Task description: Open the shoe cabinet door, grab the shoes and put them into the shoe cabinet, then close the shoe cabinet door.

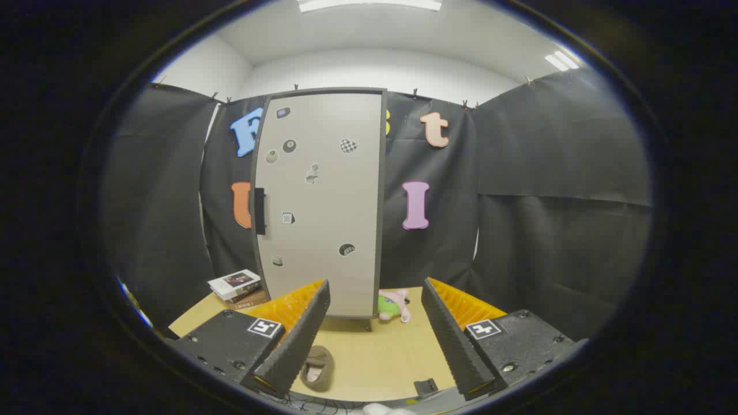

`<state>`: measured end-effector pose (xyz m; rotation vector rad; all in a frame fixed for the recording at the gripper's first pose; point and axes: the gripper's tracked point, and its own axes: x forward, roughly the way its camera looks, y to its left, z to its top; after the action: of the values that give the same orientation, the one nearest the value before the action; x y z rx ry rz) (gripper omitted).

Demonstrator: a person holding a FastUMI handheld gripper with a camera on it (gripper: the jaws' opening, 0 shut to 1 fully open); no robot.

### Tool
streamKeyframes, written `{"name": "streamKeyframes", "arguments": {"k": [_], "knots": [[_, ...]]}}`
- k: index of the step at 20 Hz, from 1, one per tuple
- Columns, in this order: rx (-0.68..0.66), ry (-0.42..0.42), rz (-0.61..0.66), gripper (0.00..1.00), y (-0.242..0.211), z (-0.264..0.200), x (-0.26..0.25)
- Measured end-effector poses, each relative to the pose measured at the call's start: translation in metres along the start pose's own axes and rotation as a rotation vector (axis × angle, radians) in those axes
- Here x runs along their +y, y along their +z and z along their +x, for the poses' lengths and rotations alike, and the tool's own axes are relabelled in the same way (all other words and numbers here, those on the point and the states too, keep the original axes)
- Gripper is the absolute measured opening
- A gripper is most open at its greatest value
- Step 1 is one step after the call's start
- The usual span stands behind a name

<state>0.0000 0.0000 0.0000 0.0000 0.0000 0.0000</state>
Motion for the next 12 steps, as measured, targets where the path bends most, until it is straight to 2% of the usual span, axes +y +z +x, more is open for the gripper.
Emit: {"name": "streamKeyframes", "arguments": {"k": [12], "knots": [[0.011, -0.013, -0.006, 1.00, -0.0084, 0.0059, 0.0038]]}}
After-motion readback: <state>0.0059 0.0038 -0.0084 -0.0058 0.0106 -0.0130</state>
